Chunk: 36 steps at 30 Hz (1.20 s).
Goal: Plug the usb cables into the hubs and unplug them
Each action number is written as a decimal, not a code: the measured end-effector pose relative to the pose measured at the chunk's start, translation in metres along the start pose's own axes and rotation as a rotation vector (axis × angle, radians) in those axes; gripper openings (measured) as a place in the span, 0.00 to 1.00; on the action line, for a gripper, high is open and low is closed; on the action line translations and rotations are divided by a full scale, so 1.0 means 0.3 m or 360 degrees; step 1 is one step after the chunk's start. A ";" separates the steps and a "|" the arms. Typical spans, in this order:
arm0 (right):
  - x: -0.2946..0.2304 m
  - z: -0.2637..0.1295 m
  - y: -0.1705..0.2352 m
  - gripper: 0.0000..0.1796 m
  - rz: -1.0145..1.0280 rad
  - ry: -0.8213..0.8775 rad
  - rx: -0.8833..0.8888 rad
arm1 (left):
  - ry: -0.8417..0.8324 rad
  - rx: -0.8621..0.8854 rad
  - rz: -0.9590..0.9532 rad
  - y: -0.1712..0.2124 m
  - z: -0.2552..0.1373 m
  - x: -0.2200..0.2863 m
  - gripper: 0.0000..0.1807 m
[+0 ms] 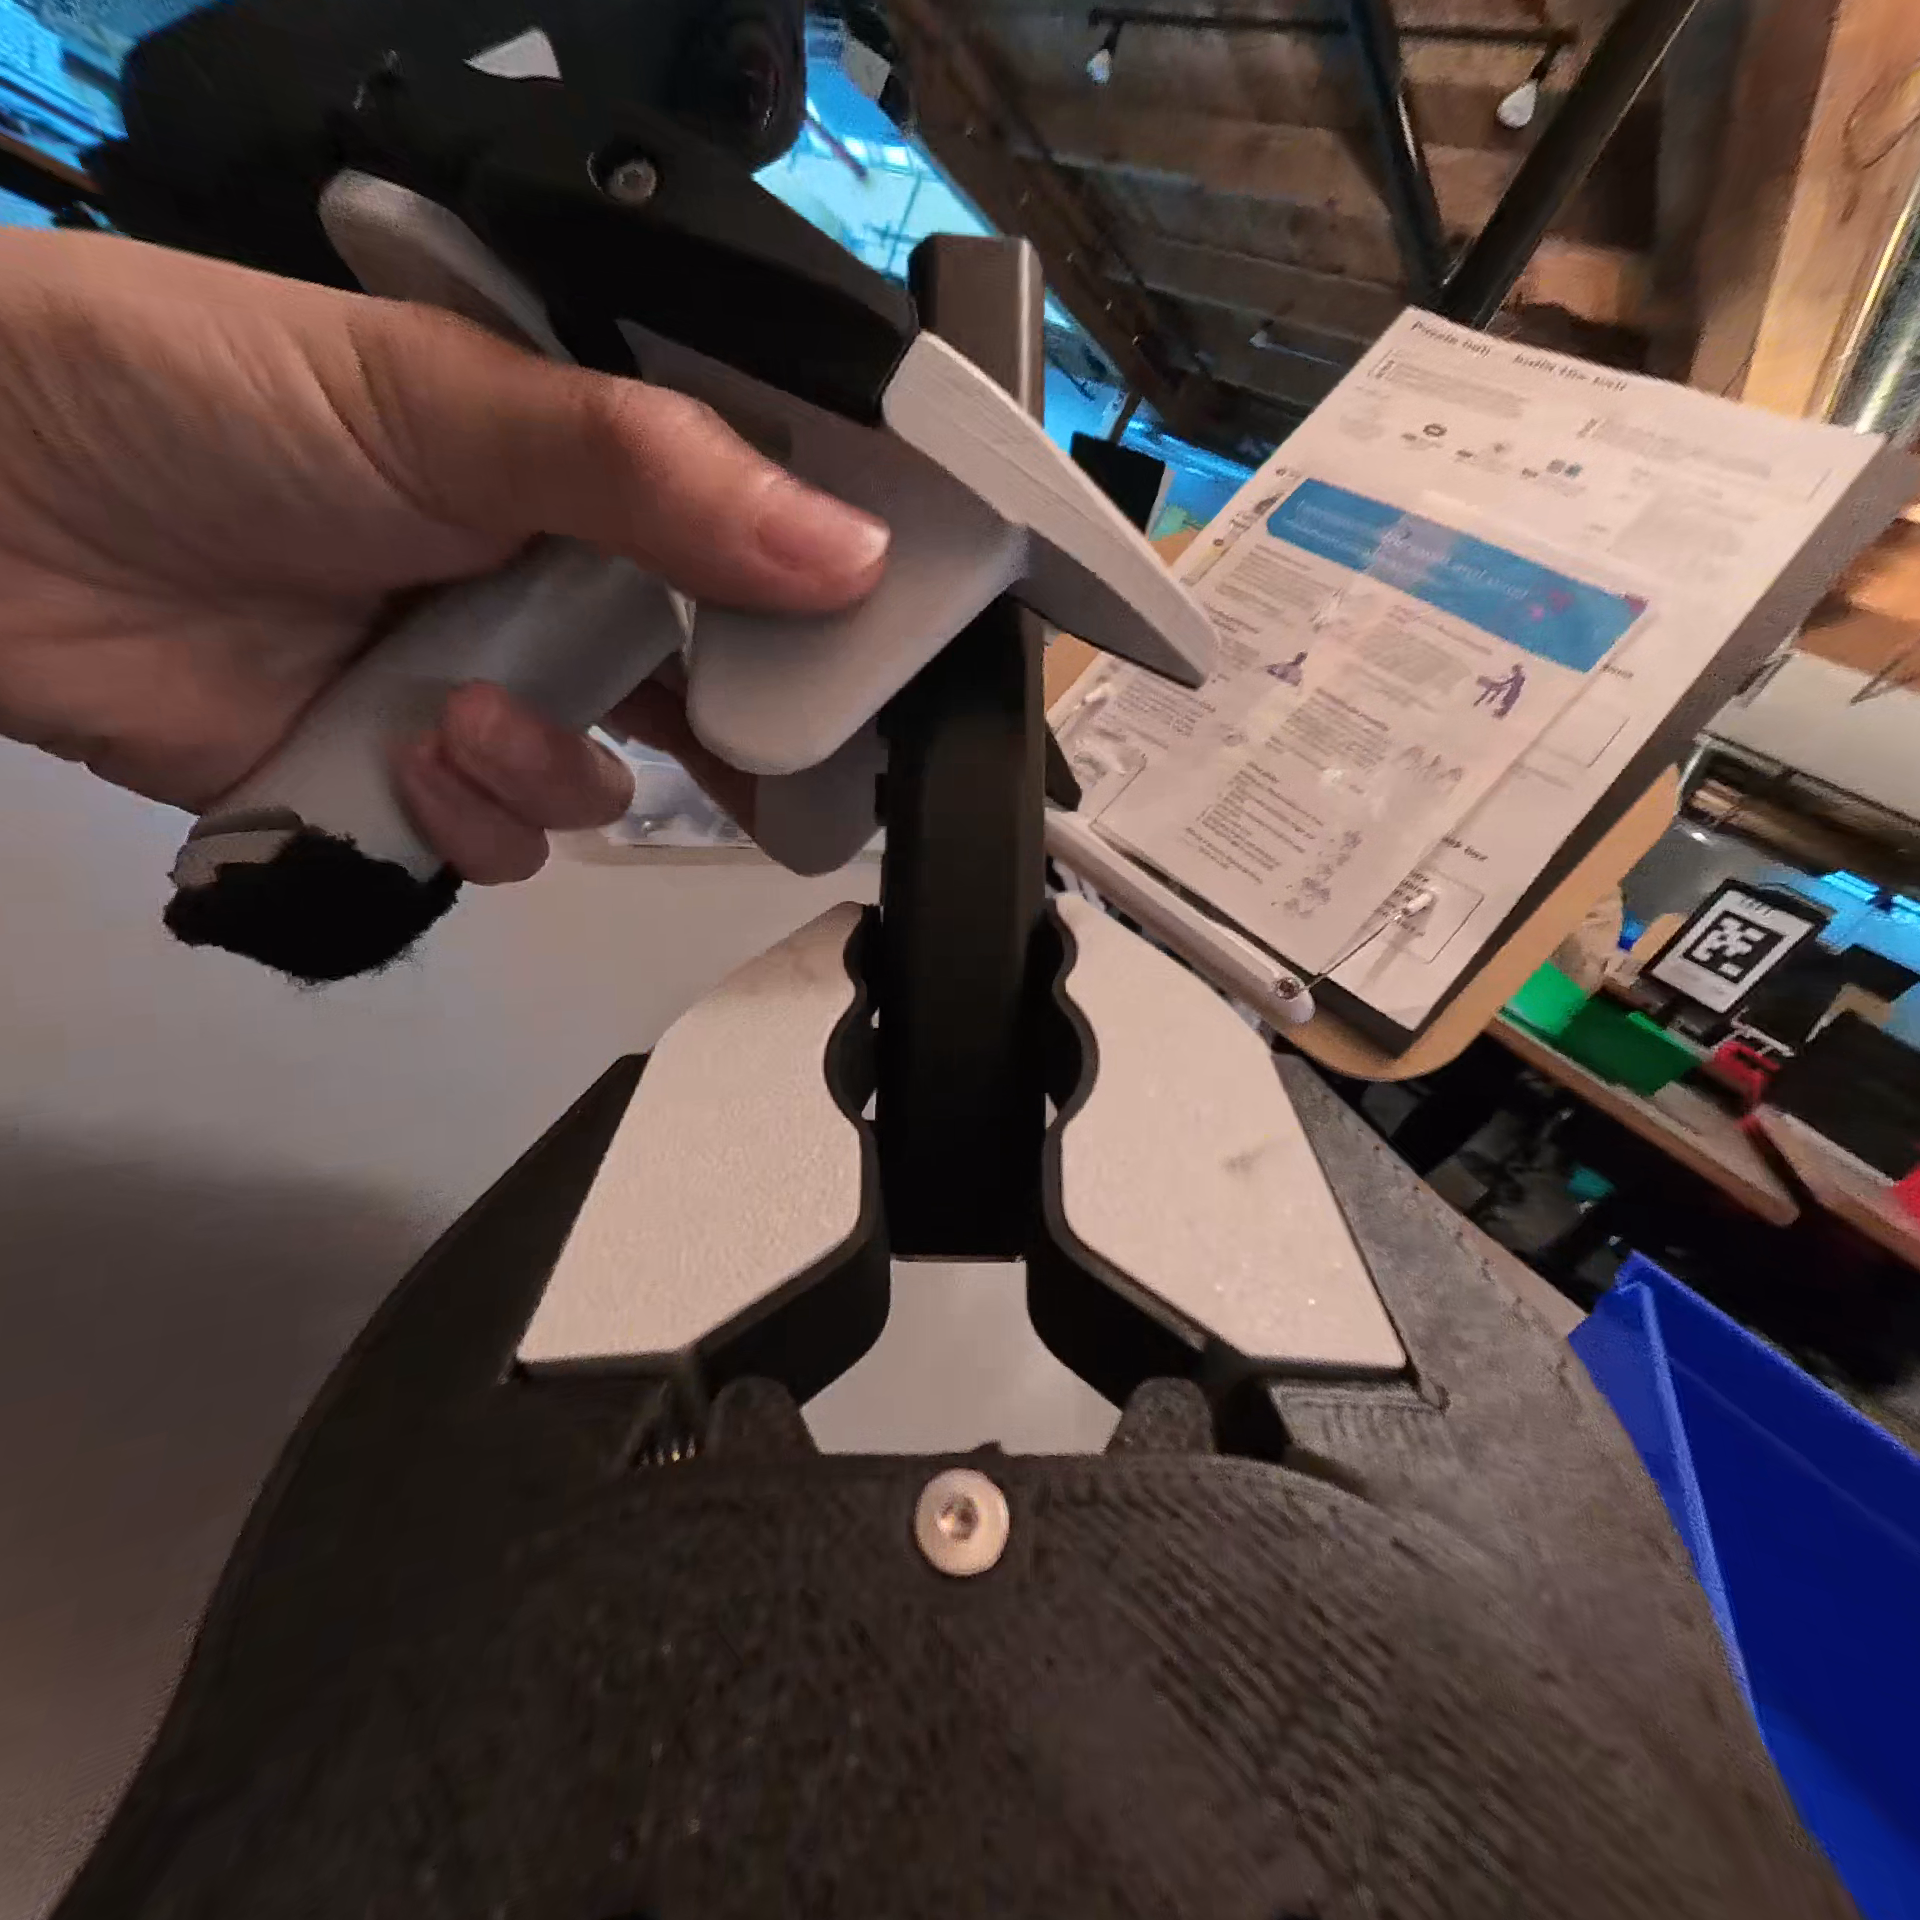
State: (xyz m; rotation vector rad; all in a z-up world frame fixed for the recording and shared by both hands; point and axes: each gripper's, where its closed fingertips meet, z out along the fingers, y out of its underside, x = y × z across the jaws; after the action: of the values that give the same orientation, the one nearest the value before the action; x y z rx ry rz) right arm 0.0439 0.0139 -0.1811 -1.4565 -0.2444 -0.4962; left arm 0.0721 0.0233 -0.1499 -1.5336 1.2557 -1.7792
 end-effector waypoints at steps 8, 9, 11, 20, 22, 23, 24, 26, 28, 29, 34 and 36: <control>-0.064 -0.019 -0.026 0.34 0.0440 -0.0418 0.0061 | 0.0198 -0.0332 0.0898 0.032 -0.013 0.079 0.41; -0.069 -0.025 -0.034 0.40 0.0546 -0.0498 0.0067 | 0.0302 -0.0397 0.0967 0.049 -0.018 0.100 0.40; -0.088 -0.034 -0.034 0.48 0.0702 -0.0657 0.0051 | 0.0575 -0.0478 0.1010 0.082 -0.036 0.159 0.40; -0.189 -0.048 0.044 0.34 0.0532 -0.0884 -0.0161 | 0.0891 -0.0638 0.1226 0.206 -0.055 0.202 0.40; -0.185 -0.048 0.049 0.34 0.0519 -0.0860 -0.0135 | 0.0812 -0.0609 0.1222 0.196 -0.049 0.204 0.40; -0.184 -0.052 0.053 0.34 0.0511 -0.0870 -0.0139 | 0.0788 -0.0573 0.1209 0.176 -0.052 0.207 0.43; -0.177 -0.052 0.058 0.34 0.0492 -0.0853 -0.0145 | 0.0750 -0.0549 0.1206 0.152 -0.057 0.204 0.45; -0.170 -0.055 0.060 0.34 0.0485 -0.0852 -0.0138 | 0.0698 -0.0535 0.1244 0.112 -0.077 0.188 0.46; -0.173 -0.054 0.055 0.34 0.0510 -0.0872 -0.0113 | 0.0698 -0.0565 0.1299 0.096 -0.100 0.178 0.45; -0.176 -0.053 0.057 0.34 0.0505 -0.0882 -0.0115 | 0.0711 -0.0606 0.1303 0.098 -0.109 0.175 0.43; -0.198 -0.052 0.073 0.34 0.0516 -0.0954 -0.0174 | 0.0702 -0.0679 0.1384 0.112 -0.104 0.170 0.44; -0.195 -0.047 0.082 0.34 0.0507 -0.0928 -0.0203 | 0.0689 -0.0685 0.1378 0.112 -0.098 0.180 0.45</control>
State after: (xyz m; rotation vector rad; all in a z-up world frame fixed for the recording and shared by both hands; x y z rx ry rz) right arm 0.0021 0.0113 -0.2309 -1.7041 -0.4368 0.1854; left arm 0.0232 -0.0271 -0.1498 -0.5630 2.1867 -1.3087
